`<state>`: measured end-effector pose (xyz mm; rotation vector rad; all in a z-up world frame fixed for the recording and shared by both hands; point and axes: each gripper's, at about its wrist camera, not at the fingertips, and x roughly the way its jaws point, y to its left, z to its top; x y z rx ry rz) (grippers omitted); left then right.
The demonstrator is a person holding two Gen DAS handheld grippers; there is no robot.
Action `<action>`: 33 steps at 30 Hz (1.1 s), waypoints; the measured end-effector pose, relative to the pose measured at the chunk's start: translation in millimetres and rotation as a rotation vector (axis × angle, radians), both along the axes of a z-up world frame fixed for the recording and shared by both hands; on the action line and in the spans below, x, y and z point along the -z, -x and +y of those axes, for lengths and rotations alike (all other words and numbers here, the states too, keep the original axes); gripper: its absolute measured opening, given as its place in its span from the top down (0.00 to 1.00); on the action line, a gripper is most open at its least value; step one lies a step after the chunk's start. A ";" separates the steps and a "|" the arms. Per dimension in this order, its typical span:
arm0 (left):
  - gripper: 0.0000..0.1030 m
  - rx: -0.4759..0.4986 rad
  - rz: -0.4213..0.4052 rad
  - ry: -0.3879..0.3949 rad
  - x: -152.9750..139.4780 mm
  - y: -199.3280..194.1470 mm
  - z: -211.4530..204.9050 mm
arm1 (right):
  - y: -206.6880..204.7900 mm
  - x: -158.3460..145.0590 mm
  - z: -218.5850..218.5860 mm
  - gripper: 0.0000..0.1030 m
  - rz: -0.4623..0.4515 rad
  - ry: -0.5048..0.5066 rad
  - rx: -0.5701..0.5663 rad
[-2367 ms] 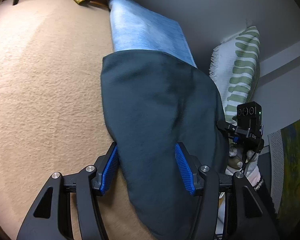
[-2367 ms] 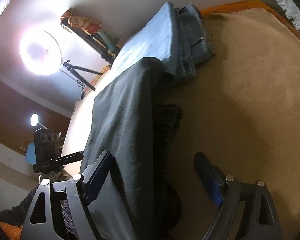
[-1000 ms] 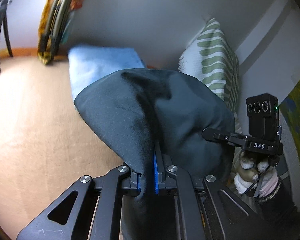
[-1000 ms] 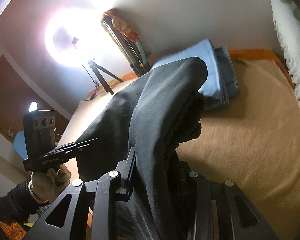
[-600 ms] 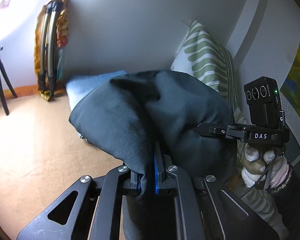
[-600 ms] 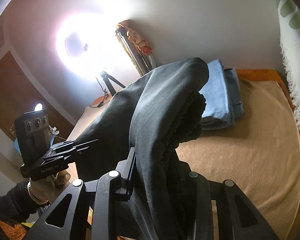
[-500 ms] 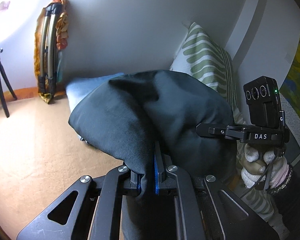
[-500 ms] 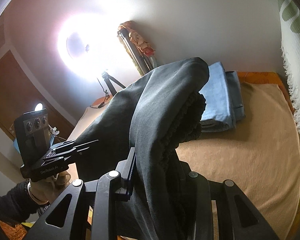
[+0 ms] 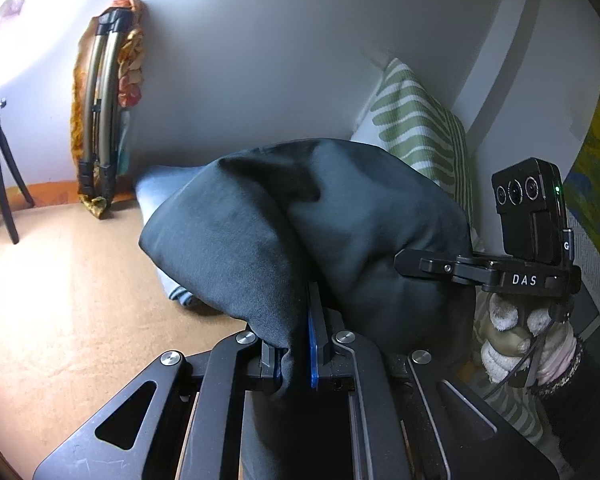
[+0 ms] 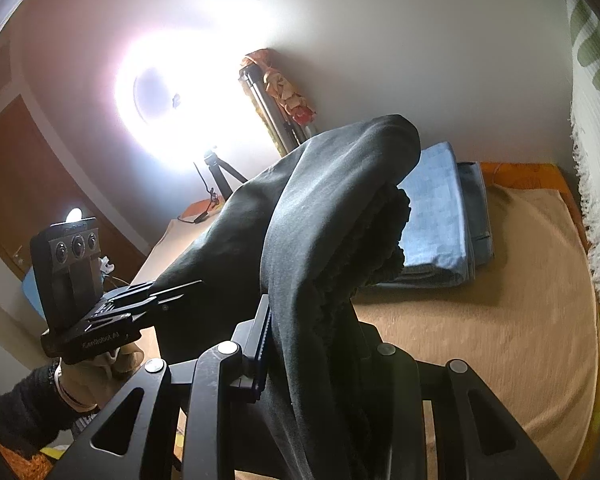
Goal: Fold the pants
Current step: 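Lift the trousers with the left tool and fold them over onto themselves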
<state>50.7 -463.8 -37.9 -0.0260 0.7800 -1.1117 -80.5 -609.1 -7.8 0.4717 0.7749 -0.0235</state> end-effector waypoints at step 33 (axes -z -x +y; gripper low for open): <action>0.93 -0.095 -0.050 -0.056 6.8 -164.4 -89.3 | -168.9 29.0 -127.8 0.70 -0.008 0.012 0.035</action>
